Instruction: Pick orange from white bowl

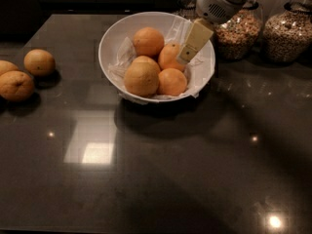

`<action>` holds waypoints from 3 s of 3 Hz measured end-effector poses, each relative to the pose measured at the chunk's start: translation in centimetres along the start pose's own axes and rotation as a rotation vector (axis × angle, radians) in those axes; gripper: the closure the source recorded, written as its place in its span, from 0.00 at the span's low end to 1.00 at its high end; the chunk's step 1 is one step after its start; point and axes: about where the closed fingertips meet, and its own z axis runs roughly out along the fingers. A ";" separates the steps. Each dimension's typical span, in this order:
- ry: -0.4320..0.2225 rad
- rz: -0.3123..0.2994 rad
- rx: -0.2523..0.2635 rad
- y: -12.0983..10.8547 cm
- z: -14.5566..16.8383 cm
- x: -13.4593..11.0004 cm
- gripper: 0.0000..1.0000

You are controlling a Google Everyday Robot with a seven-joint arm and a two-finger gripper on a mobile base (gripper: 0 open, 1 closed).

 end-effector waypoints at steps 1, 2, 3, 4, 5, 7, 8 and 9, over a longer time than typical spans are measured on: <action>-0.019 0.089 -0.013 -1.2 1.3 -1.4 0.00; -0.026 0.133 -0.018 -1.7 1.7 -1.9 0.00; -0.026 0.133 -0.018 -1.7 1.7 -1.9 0.00; -0.082 0.168 -0.029 -0.2 2.3 -3.4 0.00; -0.138 0.208 -0.033 1.0 3.2 -5.6 0.00; -0.148 0.336 0.044 0.6 5.6 -6.9 0.00; -0.148 0.336 0.044 0.6 5.6 -6.9 0.00; -0.166 0.352 0.043 0.6 6.0 -7.3 0.00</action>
Offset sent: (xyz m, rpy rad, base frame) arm 0.0172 0.0104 0.0002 0.0542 0.0294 -0.0527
